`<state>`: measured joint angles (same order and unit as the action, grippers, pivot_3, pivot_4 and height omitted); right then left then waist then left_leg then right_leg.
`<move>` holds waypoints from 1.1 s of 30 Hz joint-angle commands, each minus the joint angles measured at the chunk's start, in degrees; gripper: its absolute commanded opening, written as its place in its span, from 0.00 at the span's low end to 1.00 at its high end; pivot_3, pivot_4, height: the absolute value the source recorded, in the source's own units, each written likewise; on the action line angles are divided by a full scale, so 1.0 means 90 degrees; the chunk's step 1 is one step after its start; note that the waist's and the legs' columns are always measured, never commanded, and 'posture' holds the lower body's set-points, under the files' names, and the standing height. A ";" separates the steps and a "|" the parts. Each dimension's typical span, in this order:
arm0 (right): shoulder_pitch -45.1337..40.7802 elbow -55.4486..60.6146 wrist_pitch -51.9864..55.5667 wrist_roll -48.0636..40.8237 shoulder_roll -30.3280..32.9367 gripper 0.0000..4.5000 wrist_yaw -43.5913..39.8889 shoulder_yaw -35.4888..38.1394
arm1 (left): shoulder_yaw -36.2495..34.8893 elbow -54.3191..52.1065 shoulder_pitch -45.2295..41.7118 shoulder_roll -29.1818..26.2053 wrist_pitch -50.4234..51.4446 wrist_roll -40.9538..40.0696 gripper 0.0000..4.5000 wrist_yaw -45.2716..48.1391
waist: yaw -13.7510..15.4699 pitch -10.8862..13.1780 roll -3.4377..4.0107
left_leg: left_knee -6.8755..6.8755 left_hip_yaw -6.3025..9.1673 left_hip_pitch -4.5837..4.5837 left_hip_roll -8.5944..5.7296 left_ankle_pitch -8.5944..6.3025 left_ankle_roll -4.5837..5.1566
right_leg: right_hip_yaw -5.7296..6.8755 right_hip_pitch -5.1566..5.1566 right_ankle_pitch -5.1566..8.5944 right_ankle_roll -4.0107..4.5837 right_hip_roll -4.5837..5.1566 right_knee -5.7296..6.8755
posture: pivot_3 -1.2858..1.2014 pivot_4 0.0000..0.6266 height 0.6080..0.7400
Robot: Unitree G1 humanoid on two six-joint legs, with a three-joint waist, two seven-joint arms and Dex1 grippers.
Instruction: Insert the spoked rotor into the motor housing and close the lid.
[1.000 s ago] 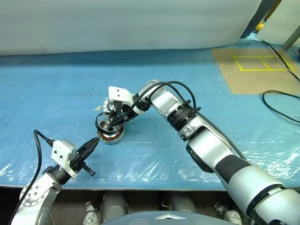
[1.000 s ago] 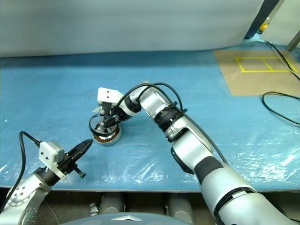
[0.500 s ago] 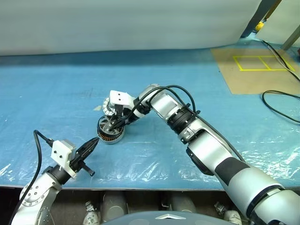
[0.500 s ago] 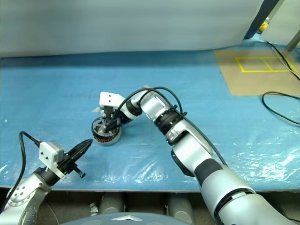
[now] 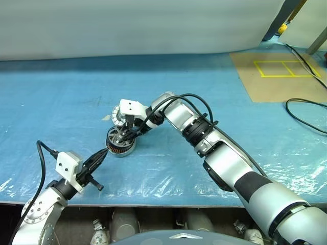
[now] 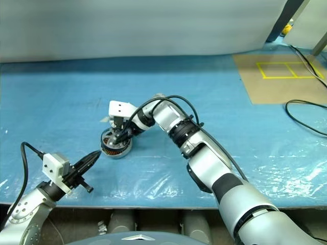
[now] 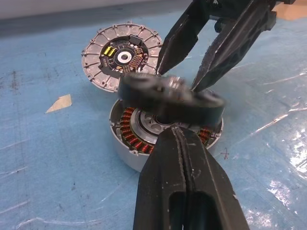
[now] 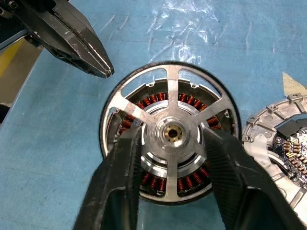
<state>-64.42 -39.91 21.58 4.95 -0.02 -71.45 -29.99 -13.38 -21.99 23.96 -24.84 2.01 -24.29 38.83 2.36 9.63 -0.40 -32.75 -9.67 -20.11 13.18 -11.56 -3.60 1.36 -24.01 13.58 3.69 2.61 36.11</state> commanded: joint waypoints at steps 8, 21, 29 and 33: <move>-0.0381 0.0216 0.0284 -0.0863 -0.0071 0.80 -0.0125 0.1066 | -0.0527 -0.0360 0.0143 -0.0190 0.0093 -0.0221 0.00 -0.0039 | 0.0001 0.0000 -0.0001 | -0.0013 -0.0001 0.0003 0.0001 0.0000 0.0000 | -0.0002 -0.0006 0.0003 0.0004 0.0000 0.0026 | 0.52 0.24 1.00; 0.0891 0.0435 -0.0417 -0.0964 -0.0728 0.00 0.1220 0.1300 | -0.0304 -0.0541 0.0014 -0.0156 0.0237 -0.0177 0.00 -0.0064 | -0.0001 0.0000 0.0000 | -0.0028 -0.0005 0.0007 0.0005 0.0000 0.0000 | -0.0006 -0.0013 0.0008 0.0012 0.0000 0.0055 | 0.52 0.24 1.00; 0.1215 -0.0216 -0.0987 -0.0392 -0.0673 0.00 0.1524 0.0840 | -0.0286 -0.0317 -0.0042 -0.0116 0.0101 -0.0127 0.00 0.0056 | -0.0004 0.0000 0.0000 | -0.0028 -0.0005 0.0003 0.0005 0.0000 -0.0001 | -0.0007 -0.0014 0.0009 0.0011 0.0000 0.0054 | 0.52 0.24 1.00; 0.1331 -0.0376 -0.1198 -0.0128 -0.0624 0.00 0.1606 0.0651 | -0.0290 -0.0243 -0.0086 -0.0116 0.0068 -0.0114 0.00 0.0096 | -0.0014 0.0000 0.0000 | -0.0028 -0.0007 0.0007 0.0007 -0.0001 -0.0001 | -0.0007 -0.0014 0.0009 0.0012 0.0000 0.0056 | 0.52 0.24 1.00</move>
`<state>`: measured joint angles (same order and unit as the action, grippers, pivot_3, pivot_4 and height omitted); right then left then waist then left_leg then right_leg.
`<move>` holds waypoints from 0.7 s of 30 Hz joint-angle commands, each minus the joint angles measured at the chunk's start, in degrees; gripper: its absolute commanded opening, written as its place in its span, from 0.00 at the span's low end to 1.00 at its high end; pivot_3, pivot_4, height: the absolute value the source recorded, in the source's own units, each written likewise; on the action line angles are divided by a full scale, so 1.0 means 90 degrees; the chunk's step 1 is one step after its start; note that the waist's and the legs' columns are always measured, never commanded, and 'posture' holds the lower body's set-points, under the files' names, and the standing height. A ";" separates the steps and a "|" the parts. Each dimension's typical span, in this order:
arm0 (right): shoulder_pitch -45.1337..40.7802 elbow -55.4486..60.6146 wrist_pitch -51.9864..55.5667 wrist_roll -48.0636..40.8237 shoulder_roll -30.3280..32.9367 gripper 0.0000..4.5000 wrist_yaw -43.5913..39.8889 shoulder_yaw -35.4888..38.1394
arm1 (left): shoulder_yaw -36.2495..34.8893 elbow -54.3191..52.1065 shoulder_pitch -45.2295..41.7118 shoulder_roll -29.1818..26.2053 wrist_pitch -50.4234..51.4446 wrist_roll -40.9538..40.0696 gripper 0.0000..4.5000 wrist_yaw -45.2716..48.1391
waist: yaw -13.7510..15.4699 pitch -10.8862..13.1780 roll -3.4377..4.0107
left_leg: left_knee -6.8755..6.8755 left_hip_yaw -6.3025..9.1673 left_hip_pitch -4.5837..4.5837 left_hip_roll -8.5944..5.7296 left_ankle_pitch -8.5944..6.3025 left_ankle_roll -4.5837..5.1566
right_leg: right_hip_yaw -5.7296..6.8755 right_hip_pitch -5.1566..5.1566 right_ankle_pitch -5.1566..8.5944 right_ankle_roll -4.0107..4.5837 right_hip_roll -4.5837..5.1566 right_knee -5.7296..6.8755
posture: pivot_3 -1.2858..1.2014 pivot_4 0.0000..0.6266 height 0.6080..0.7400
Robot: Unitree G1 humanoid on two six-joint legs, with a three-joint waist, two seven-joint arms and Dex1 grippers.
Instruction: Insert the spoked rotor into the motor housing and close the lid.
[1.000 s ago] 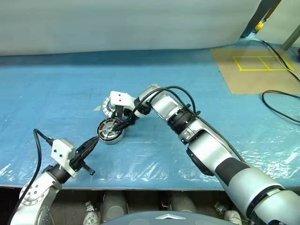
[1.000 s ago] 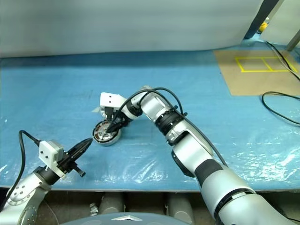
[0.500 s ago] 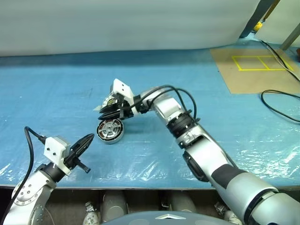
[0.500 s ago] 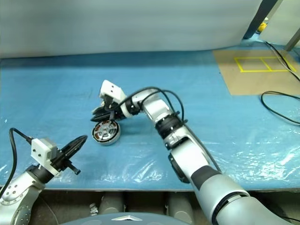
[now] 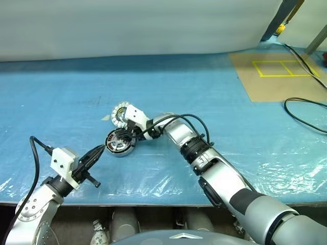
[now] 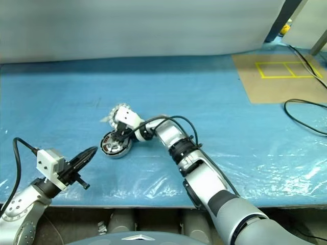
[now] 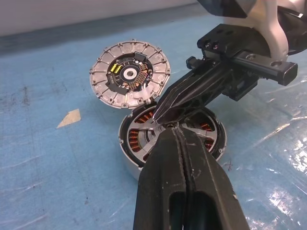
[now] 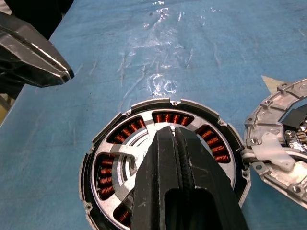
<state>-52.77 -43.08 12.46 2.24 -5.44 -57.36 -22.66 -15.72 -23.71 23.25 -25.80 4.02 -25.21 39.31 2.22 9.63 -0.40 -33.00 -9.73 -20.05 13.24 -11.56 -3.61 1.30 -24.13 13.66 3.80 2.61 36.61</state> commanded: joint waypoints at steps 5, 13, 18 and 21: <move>0.0174 0.0022 -0.0388 0.0509 0.0176 0.00 0.0050 -0.0453 | -0.0026 -0.0058 -0.0091 -0.0025 -0.0106 0.0002 0.00 0.0033 | 0.0003 0.0000 0.0000 | 0.0000 0.0000 0.0007 -0.0002 0.0000 0.0000 | -0.0002 0.0005 0.0000 0.0000 0.0001 0.0002 | 0.52 0.24 1.00; 0.0536 0.0858 -0.0074 0.0207 0.0355 0.00 -0.0735 -0.0541 | 0.0042 -0.0117 -0.0294 -0.0065 0.0057 0.0035 0.00 -0.0044 | 0.0004 -0.0001 0.0000 | 0.0000 -0.0001 0.0006 -0.0003 0.0000 0.0001 | -0.0005 0.0005 0.0000 -0.0001 0.0001 0.0001 | 0.52 0.24 1.00; 0.0549 0.0876 -0.0075 0.0145 0.0219 0.00 -0.0441 -0.0363 | 0.0075 -0.0206 -0.0371 -0.0086 0.0168 0.0033 0.00 -0.0096 | -0.0002 -0.0001 0.0000 | 0.0000 -0.0002 0.0007 -0.0002 0.0000 0.0001 | -0.0005 0.0005 0.0000 0.0000 0.0000 0.0001 | 0.52 0.24 1.00; 0.0430 0.0804 -0.0127 -0.0186 0.0032 0.00 -0.0306 0.0024 | 0.0061 -0.0299 -0.0371 -0.0099 0.0241 -0.0002 0.00 -0.0127 | 0.0000 0.0000 0.0001 | 0.0000 -0.0002 0.0007 -0.0001 0.0000 0.0000 | -0.0005 0.0004 0.0000 0.0000 0.0000 0.0003 | 0.52 0.24 1.00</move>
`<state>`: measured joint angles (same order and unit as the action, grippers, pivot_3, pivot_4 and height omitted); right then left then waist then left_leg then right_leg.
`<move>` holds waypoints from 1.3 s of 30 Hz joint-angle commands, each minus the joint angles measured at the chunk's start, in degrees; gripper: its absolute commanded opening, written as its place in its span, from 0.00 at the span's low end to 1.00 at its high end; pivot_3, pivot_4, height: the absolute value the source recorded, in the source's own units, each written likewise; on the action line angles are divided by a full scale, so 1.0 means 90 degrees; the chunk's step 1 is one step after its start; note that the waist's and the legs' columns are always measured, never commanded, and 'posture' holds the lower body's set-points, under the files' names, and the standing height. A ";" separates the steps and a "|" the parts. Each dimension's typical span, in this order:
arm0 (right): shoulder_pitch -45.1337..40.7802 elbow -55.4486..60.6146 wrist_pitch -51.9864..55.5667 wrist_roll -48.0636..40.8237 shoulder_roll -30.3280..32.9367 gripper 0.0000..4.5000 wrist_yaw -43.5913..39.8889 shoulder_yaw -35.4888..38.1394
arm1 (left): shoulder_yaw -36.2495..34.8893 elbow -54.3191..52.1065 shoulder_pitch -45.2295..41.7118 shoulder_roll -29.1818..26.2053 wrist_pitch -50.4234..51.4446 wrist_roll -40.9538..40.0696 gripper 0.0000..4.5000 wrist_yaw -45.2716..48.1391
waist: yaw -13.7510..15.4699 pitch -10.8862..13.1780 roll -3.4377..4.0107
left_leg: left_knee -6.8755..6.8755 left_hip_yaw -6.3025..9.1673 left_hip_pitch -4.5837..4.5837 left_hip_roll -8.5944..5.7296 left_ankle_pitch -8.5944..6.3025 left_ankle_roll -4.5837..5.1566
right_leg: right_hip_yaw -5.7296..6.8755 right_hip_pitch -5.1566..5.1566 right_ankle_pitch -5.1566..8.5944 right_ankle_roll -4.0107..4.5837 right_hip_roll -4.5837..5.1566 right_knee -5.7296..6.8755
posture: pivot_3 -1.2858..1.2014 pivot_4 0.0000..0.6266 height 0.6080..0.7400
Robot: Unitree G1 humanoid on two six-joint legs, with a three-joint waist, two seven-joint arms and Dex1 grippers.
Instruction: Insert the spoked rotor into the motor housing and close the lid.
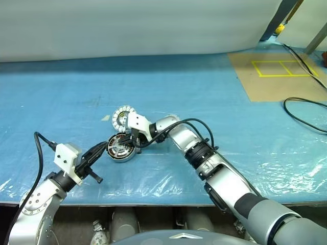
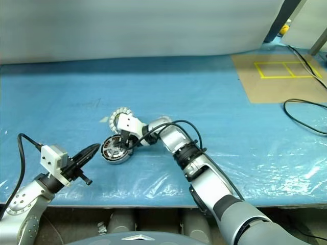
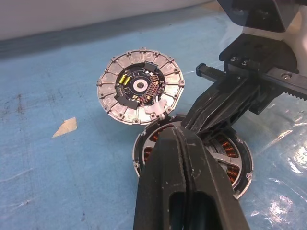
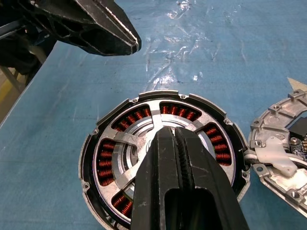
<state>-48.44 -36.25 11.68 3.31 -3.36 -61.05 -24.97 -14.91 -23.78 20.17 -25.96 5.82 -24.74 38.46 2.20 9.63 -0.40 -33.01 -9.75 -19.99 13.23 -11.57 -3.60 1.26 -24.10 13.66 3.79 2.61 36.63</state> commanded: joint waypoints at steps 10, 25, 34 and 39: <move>-0.0089 0.0842 0.0234 -0.1128 0.0118 0.00 -0.0167 0.1051 | 0.0097 -0.0371 -0.0164 -0.0095 0.0244 -0.0134 0.00 0.0032 | 0.0018 0.0000 0.0000 | 0.0000 0.0000 -0.0006 -0.0002 0.0000 0.0000 | 0.0000 -0.0002 0.0000 0.0000 0.0001 -0.0001 | 0.52 0.24 1.00; -0.0018 0.1220 0.0980 -0.1743 0.1096 0.00 0.0481 0.2068 | 0.0039 0.0281 0.0360 0.0193 -0.0543 -0.0109 0.00 0.0423 | 0.0009 0.0000 0.0000 | 0.0001 -0.0001 -0.0004 -0.0004 0.0001 0.0000 | -0.0002 -0.0002 0.0000 -0.0001 -0.0001 -0.0004 | 0.52 0.24 1.00; -0.0360 -0.0394 0.0536 -0.0847 0.1065 0.00 0.0907 0.1448 | 0.0007 0.1451 0.0760 0.0531 -0.1721 0.0160 0.00 0.0624 | 0.0023 0.0001 0.0001 | 0.0002 -0.0001 -0.0007 -0.0004 0.0000 0.0000 | -0.0001 -0.0003 0.0000 -0.0001 0.0000 -0.0009 | 0.52 0.24 1.00; -0.0503 -0.0945 0.0260 -0.0707 0.0685 0.00 0.0908 0.1325 | 0.0057 0.1807 0.0784 0.0575 -0.2090 0.0194 0.00 0.0700 | 0.0019 0.0002 0.0002 | 0.0003 -0.0004 -0.0006 -0.0001 0.0000 0.0000 | -0.0001 -0.0006 0.0000 0.0000 0.0000 -0.0008 | 0.52 0.24 1.00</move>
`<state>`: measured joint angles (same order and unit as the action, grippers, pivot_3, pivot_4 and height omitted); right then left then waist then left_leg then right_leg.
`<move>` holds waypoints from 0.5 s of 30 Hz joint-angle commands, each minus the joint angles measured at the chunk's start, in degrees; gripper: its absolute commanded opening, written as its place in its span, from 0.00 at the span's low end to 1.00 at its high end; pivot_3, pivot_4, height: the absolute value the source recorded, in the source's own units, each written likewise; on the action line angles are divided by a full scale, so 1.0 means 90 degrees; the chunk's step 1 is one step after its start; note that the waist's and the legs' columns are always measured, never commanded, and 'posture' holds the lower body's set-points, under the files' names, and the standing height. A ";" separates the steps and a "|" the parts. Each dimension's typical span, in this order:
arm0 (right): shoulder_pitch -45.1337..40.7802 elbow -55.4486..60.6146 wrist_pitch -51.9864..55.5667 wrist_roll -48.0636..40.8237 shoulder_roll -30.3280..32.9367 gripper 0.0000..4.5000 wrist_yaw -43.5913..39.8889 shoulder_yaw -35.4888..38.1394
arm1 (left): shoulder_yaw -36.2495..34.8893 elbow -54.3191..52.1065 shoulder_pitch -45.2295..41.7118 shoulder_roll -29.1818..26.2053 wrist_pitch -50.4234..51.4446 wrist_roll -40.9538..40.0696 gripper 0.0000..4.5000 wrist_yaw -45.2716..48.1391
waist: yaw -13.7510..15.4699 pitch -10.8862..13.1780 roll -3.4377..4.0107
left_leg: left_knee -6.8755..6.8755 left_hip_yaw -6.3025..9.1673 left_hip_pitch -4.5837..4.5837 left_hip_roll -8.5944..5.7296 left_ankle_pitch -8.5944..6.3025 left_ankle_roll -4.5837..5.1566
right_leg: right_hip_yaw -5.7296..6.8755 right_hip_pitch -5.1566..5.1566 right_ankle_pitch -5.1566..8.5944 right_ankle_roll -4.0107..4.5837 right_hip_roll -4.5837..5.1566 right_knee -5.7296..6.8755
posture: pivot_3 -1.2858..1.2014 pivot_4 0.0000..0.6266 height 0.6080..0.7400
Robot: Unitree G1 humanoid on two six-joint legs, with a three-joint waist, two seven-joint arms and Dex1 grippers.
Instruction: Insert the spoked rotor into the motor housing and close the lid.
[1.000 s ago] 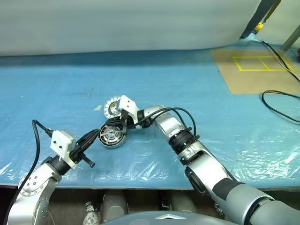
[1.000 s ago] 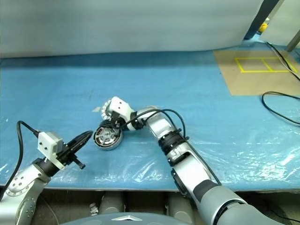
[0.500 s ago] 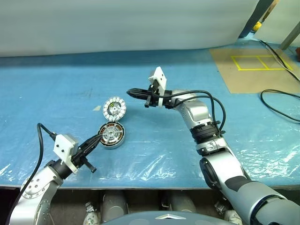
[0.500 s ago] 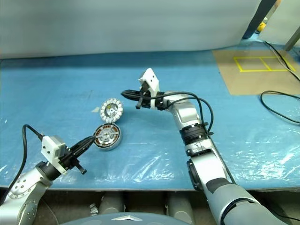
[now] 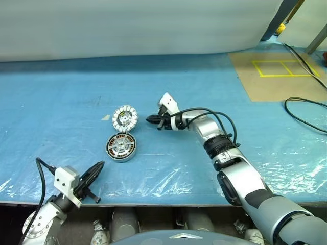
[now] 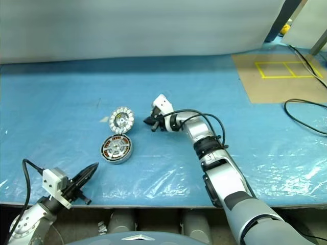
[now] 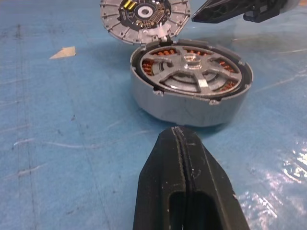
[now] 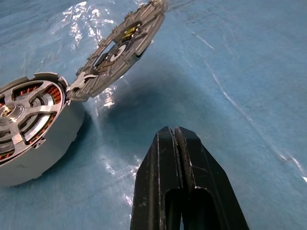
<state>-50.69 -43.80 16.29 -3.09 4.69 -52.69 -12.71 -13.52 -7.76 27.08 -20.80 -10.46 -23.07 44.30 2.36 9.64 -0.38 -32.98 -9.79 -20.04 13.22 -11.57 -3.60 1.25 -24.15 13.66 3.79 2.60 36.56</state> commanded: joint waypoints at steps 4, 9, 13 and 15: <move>-0.0413 -0.0662 -0.0580 0.0044 -0.0587 0.00 0.0020 0.0023 | -0.0040 0.0090 -0.0046 -0.0002 -0.0351 0.0034 0.00 0.0033 | 0.0005 0.0000 0.0000 | 0.0000 -0.0001 0.0000 0.0002 0.0000 0.0000 | 0.0000 0.0000 0.0000 0.0000 0.0000 0.0000 | 0.52 0.24 1.00; -0.0637 -0.1462 -0.1037 -0.0011 -0.1195 0.00 0.0117 0.0208 | 0.0053 -0.0023 -0.0170 -0.0004 -0.0266 0.0084 0.00 -0.0063 | 0.0005 0.0000 0.0001 | 0.0000 -0.0002 -0.0001 0.0004 0.0000 0.0000 | 0.0000 -0.0001 0.0000 0.0001 0.0000 0.0000 | 0.52 0.24 1.00; -0.0815 -0.2001 -0.1377 -0.0062 -0.1555 0.00 0.0228 0.0438 | 0.0066 -0.0064 -0.0248 -0.0033 -0.0218 0.0084 0.00 -0.0109 | 0.0010 0.0001 0.0001 | 0.0000 -0.0004 -0.0001 0.0012 -0.0001 0.0000 | 0.0000 -0.0003 0.0001 0.0002 0.0000 0.0001 | 0.52 0.24 1.00; -0.0906 -0.2271 -0.1500 -0.0254 -0.1767 0.00 0.0305 0.0722 | 0.0068 -0.0091 -0.0271 -0.0050 -0.0194 0.0087 0.00 -0.0136 | 0.0015 0.0001 0.0001 | 0.0000 -0.0005 -0.0003 0.0014 -0.0001 0.0000 | 0.0000 -0.0002 0.0000 0.0002 0.0002 0.0001 | 0.52 0.24 1.00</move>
<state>-56.05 -63.70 4.76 -2.99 -7.13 -50.41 -8.57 -12.82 -6.81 24.54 -20.78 -12.02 -22.26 43.26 2.50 9.65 -0.37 -32.98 -9.83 -20.07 13.35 -11.57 -3.60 1.25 -24.17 13.67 3.80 2.62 36.57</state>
